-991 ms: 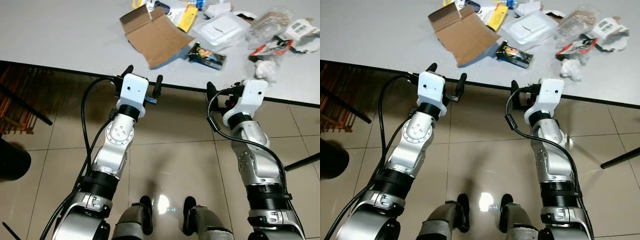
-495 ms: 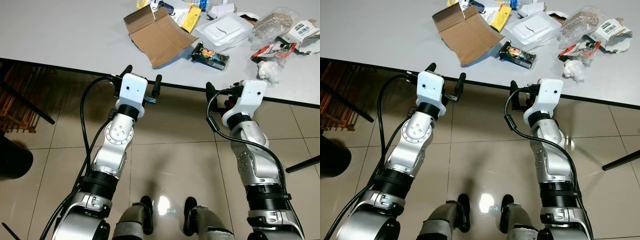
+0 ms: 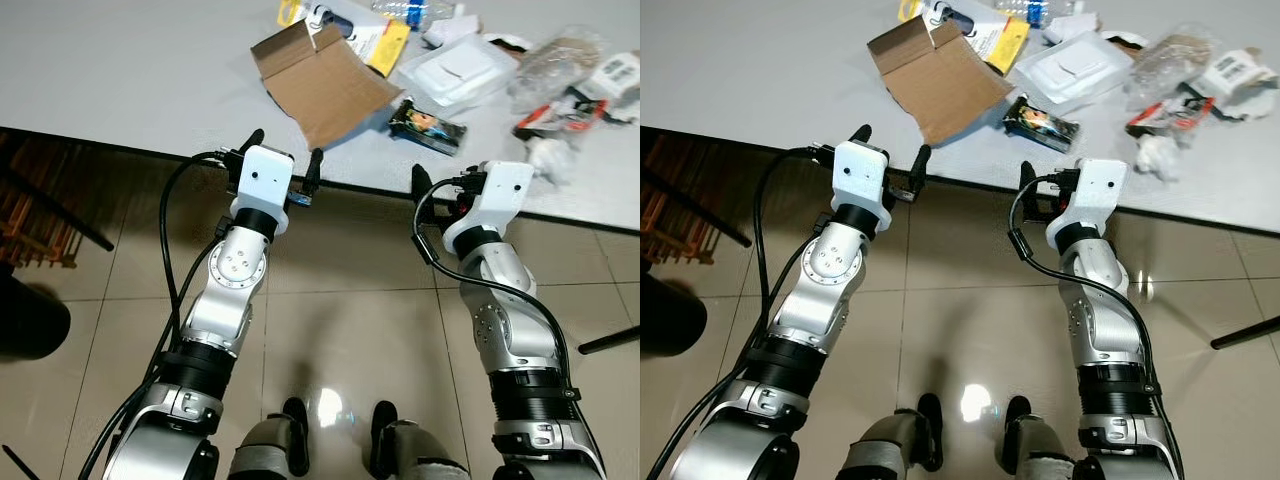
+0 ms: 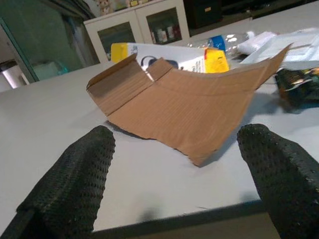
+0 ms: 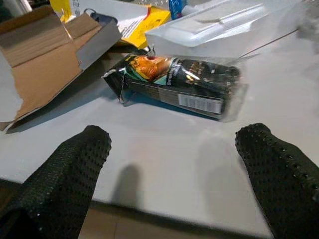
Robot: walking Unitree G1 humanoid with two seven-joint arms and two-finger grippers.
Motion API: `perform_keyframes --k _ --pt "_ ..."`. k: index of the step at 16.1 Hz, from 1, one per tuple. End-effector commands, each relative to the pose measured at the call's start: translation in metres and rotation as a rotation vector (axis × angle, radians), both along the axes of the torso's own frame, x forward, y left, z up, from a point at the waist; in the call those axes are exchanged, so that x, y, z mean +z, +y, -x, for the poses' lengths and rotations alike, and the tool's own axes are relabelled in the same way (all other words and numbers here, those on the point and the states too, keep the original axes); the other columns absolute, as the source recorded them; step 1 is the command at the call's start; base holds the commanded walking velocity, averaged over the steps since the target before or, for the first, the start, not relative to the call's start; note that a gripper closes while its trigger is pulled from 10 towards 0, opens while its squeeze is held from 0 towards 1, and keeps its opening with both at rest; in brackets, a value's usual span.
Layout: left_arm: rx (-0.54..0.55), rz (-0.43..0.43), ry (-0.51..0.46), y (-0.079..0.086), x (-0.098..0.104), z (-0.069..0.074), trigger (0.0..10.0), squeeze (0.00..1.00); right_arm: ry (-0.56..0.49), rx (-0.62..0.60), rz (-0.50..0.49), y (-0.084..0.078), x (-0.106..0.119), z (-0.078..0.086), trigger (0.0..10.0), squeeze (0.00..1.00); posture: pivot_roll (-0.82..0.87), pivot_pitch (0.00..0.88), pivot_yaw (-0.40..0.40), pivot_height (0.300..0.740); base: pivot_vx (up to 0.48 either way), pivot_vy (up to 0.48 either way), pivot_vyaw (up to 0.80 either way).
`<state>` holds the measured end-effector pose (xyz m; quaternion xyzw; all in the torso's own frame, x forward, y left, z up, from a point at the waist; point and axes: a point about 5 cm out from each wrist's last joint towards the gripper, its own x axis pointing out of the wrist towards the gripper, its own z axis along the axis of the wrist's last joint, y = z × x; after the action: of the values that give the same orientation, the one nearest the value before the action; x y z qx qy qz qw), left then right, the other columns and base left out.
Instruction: Picking trash to rubbish bin
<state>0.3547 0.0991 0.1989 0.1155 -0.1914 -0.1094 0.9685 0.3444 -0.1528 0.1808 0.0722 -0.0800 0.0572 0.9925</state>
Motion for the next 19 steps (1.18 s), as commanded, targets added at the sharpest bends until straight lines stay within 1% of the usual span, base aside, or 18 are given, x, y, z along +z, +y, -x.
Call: perform_keyframes --k 1,14,19 --pt "-0.003 -0.005 0.004 0.002 -0.001 0.001 10.0 0.00 0.012 -0.001 -0.002 0.002 -0.005 0.002 10.0 0.00 0.08 0.306 0.086 0.740 0.330 0.000 0.00" --pt "-0.017 -0.005 0.004 -0.001 -0.001 0.002 10.0 0.00 0.010 -0.007 -0.005 0.001 -0.004 0.003 10.0 0.00 0.08 0.307 0.088 0.740 0.337 0.000 0.00" --pt "-0.073 -0.009 0.021 -0.008 -0.005 0.004 10.0 0.00 0.010 -0.007 -0.006 0.002 -0.005 0.003 10.0 0.00 0.08 0.308 0.089 0.740 0.000 0.000 0.00"
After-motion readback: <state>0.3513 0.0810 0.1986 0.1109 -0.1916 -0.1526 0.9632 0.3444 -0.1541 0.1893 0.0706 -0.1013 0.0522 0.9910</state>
